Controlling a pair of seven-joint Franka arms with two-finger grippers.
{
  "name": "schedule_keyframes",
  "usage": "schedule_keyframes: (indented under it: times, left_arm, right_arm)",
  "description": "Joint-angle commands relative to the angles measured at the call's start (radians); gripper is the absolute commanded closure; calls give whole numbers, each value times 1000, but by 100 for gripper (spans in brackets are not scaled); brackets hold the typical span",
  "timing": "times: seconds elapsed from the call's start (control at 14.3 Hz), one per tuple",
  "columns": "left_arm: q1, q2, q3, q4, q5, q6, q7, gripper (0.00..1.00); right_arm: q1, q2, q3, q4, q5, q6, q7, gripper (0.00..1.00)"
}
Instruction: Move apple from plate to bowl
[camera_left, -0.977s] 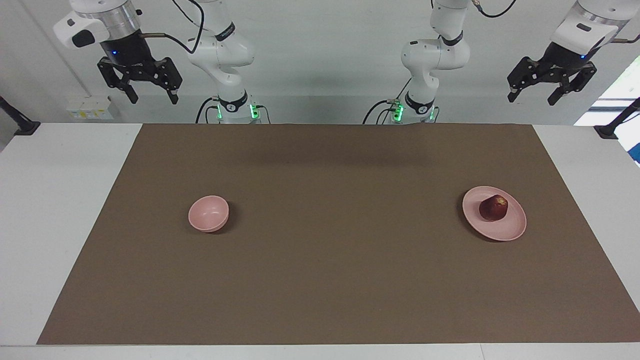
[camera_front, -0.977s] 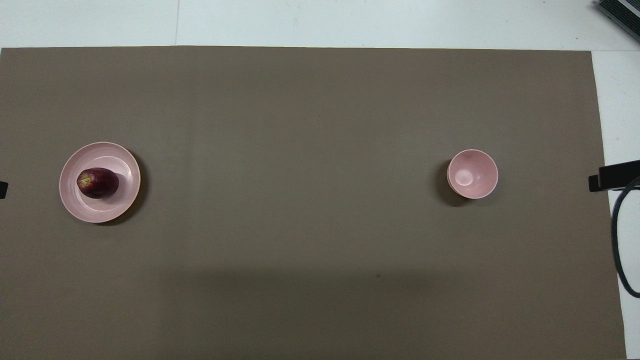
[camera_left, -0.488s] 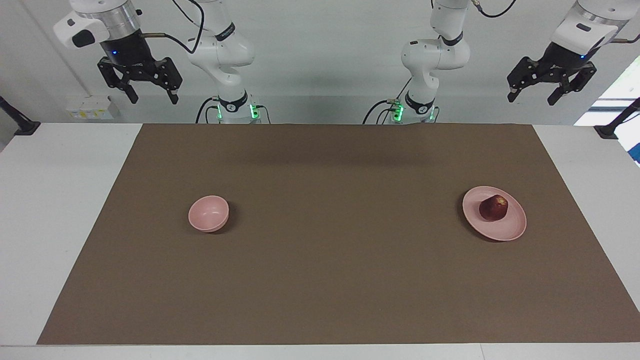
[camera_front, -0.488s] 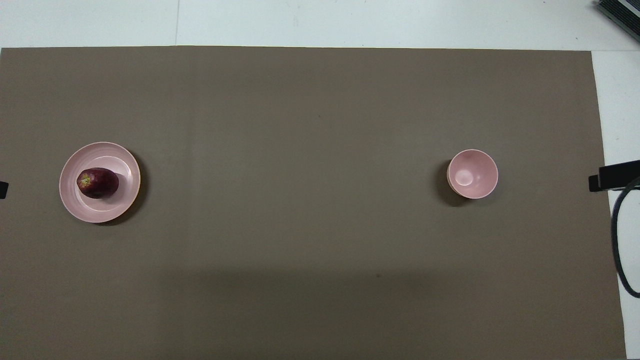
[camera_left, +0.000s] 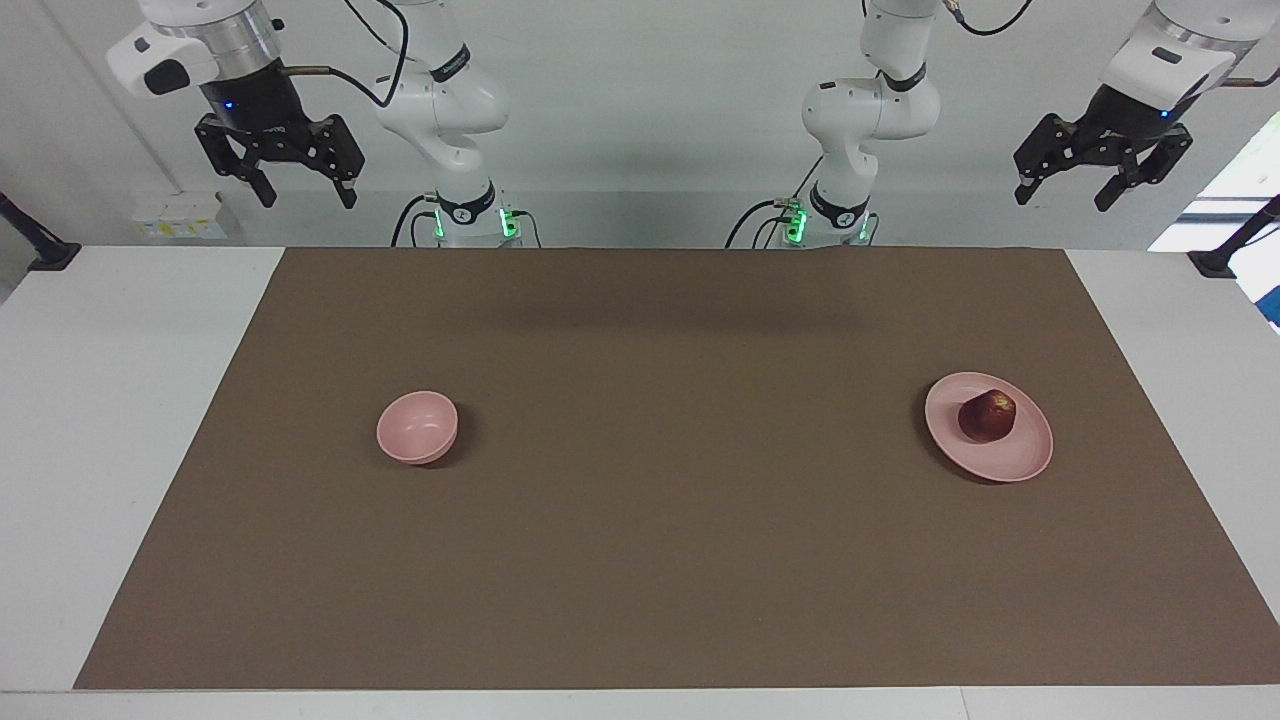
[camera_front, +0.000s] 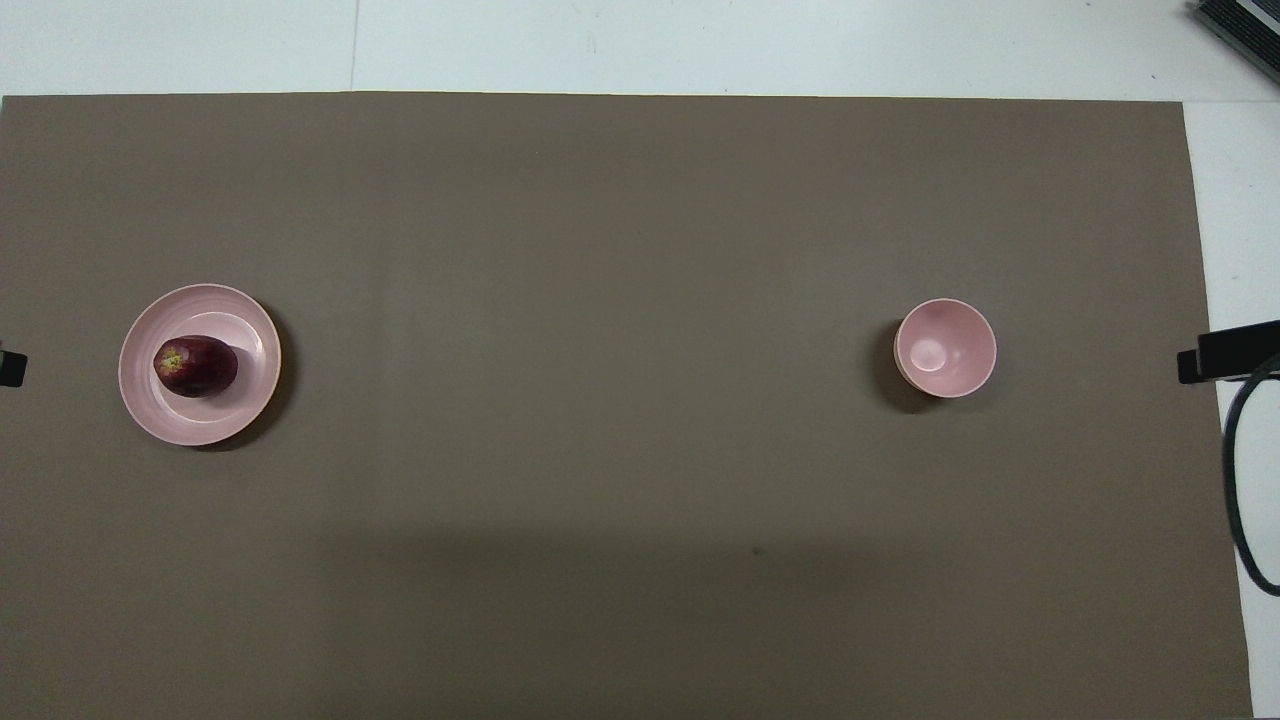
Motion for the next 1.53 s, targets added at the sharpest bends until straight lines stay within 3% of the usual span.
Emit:
schedule_keyframes:
  times: [0.0,0.42,0.77,1.26,1.47]
  left_arm:
    - [5,-48,-2,-100,8,84,26,0]
    - [28,-48,-2,-270,8,225,35,0]
    - [50,-45,-2,-471,8,458,43,0]
    - [87,-11,-2,-623,8,702,53,0]
    - [100,42,-2,-658,8,803,53,0]
  right_arm:
    - [-4,-7,2,-2,5,-8,-2,0]
    - [-4,-7,2,-2,5,-8,-2,0]
    - [-4,-7,2,0,5,-8,-2,0]
    - [-4,-7,2,-2,5,-6,-2,0]
    - [-4,-7,2,-2,5,-8,-2,0]
